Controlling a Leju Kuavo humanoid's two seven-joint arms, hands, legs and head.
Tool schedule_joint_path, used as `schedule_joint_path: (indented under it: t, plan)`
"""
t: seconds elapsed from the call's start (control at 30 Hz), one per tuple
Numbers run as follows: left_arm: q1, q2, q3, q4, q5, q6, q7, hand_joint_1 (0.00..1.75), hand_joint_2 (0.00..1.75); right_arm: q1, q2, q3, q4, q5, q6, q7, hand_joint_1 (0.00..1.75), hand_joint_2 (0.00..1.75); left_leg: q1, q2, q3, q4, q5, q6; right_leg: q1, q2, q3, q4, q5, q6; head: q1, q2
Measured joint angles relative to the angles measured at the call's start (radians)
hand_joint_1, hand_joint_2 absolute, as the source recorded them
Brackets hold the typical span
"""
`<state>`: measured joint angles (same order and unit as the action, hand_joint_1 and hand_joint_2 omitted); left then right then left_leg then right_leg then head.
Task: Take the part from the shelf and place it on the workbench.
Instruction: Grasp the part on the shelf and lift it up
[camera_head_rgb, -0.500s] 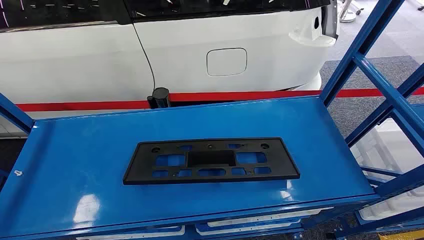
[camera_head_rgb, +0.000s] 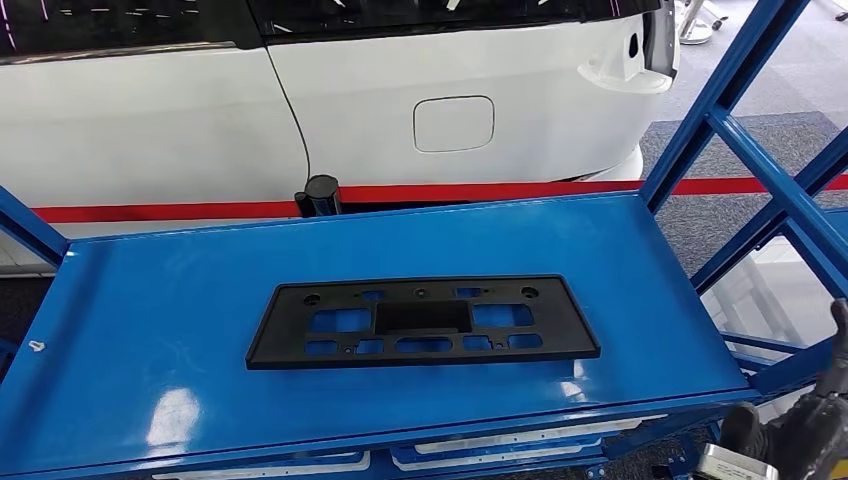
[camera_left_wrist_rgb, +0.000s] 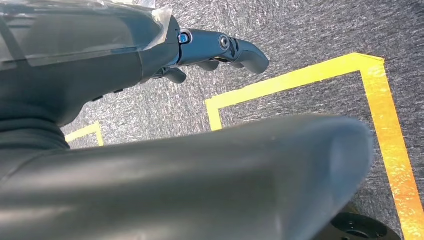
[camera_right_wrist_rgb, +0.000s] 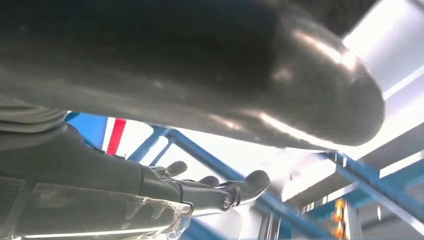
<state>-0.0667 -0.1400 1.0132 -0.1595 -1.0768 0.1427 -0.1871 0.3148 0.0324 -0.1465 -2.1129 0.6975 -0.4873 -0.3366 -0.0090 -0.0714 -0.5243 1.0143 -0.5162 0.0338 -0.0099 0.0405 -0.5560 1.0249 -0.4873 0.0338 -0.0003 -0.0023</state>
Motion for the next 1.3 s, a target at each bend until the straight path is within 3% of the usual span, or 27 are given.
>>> schedule_joint_path:
  t: [0.1, 0.5, 1.0, 1.3]
  plan:
    - [0.000, 0.000, 0.000, 0.000, -0.001, -0.006, 0.000, 0.00, 0.00, 0.005, -0.025, 0.030, 0.003, 0.036, 0.030, 0.022, 0.00, 1.75, 0.000, 0.000, 0.000, 0.000, 0.000, 0.000, 0.000, 0.000, 0.000, 0.000, 0.000, 0.000, 0.000, 0.000]
    - [-0.001, 0.000, -0.001, 0.000, -0.006, -0.010, 0.005, 0.00, 0.00, 0.003, -0.134, 0.183, 0.032, 0.280, 0.115, 0.100, 0.00, 1.75, 0.000, 0.000, 0.000, 0.000, 0.000, 0.000, 0.000, 0.000, 0.000, 0.000, 0.000, 0.000, 0.000, 0.000]
    - [-0.001, 0.000, 0.000, 0.000, -0.001, -0.007, 0.005, 0.00, 0.00, -0.041, -0.234, 0.337, 0.086, 0.317, 0.149, 0.123, 0.00, 1.75, 0.000, 0.000, 0.000, 0.000, 0.000, 0.000, 0.000, 0.000, 0.000, 0.000, 0.000, 0.000, 0.000, 0.000]
    - [-0.001, 0.000, 0.000, 0.000, -0.001, -0.007, 0.005, 0.00, 0.00, -0.065, -0.266, 0.387, 0.111, 0.288, 0.173, 0.125, 0.00, 1.75, 0.000, 0.000, 0.000, 0.000, 0.000, 0.000, 0.000, 0.000, 0.000, 0.000, 0.000, 0.000, 0.000, 0.000]
